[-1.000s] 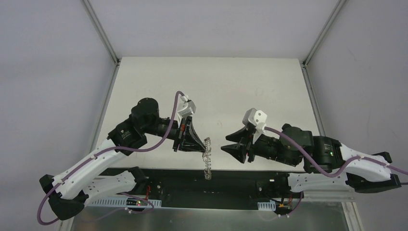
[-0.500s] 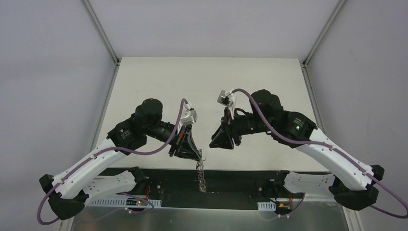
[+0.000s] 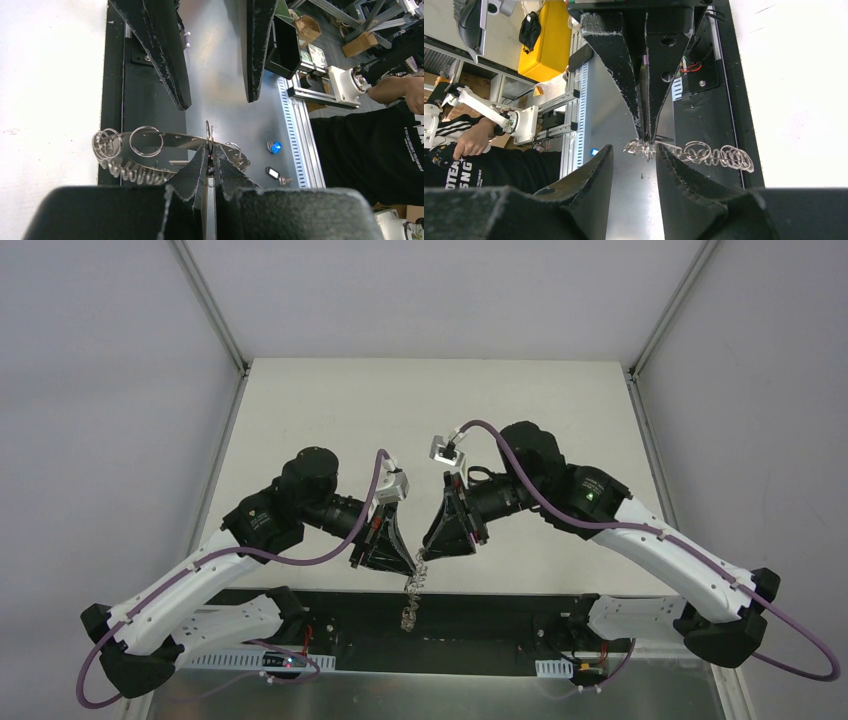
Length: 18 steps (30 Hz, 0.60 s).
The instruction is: Put the keys on the keyring
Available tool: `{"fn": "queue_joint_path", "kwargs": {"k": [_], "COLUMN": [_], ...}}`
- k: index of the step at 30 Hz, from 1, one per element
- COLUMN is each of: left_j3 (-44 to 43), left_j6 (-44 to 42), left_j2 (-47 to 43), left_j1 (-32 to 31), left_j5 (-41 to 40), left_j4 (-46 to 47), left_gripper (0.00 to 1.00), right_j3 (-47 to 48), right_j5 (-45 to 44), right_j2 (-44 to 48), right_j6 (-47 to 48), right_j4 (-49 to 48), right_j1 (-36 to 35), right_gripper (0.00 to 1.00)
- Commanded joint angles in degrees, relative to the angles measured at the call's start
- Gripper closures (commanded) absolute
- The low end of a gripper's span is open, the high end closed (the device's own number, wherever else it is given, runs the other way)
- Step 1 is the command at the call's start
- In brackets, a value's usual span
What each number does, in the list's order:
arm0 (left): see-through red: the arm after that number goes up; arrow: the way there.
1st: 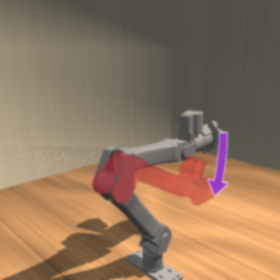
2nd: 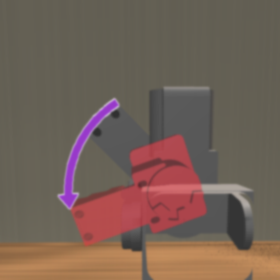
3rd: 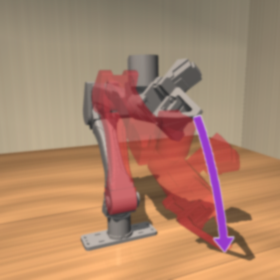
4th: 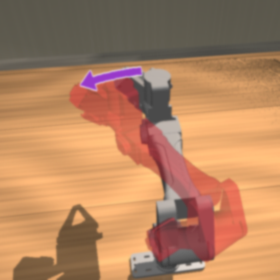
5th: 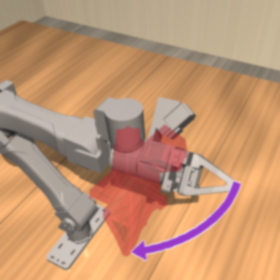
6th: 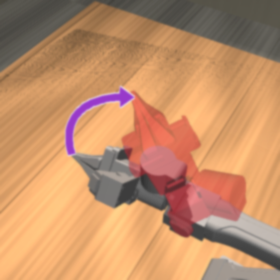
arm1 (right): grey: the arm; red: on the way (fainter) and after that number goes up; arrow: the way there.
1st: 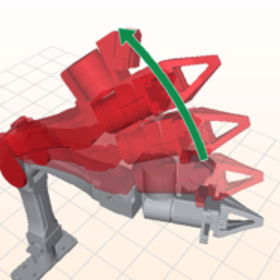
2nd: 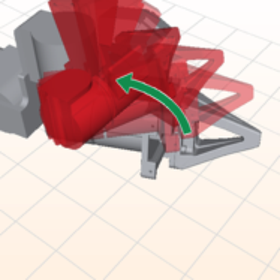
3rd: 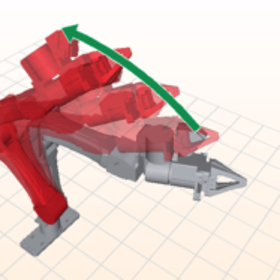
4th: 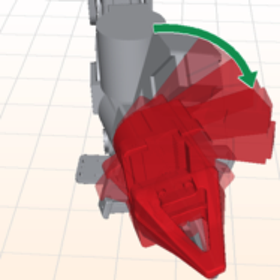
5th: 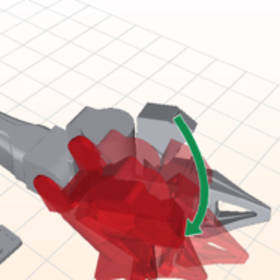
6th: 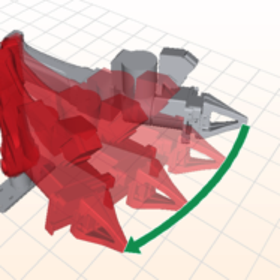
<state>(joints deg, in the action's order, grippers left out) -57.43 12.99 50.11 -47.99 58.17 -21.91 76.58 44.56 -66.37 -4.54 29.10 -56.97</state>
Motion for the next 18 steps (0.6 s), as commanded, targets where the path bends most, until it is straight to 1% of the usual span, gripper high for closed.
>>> {"fn": "queue_joint_path", "kwargs": {"k": [1,10,18], "left_j3": [-0.3,-0.3,0.0], "left_j6": [-1.3,-1.3,-1.2], "left_j2": [-1.3,-1.9,-2.2], "left_j1": [0.0,0.0,0.0], "left_j5": [0.5,-0.4,-1.0], "left_j4": [1.6,1.6,1.6], "left_gripper": [1.0,1.0,1.0], "right_j3": [-0.7,-1.7,-1.4], "right_j5": [2.0,-3.1,-4.6], "right_j2": [-0.6,-0.7,-1.3], "right_j6": [0.1,2.0,2.9], "right_j4": [-2.5,-1.3,-0.4], "right_j1": [-0.1,-3.5,-5.4], "right_gripper": [0.6,0.6,0.61]}}
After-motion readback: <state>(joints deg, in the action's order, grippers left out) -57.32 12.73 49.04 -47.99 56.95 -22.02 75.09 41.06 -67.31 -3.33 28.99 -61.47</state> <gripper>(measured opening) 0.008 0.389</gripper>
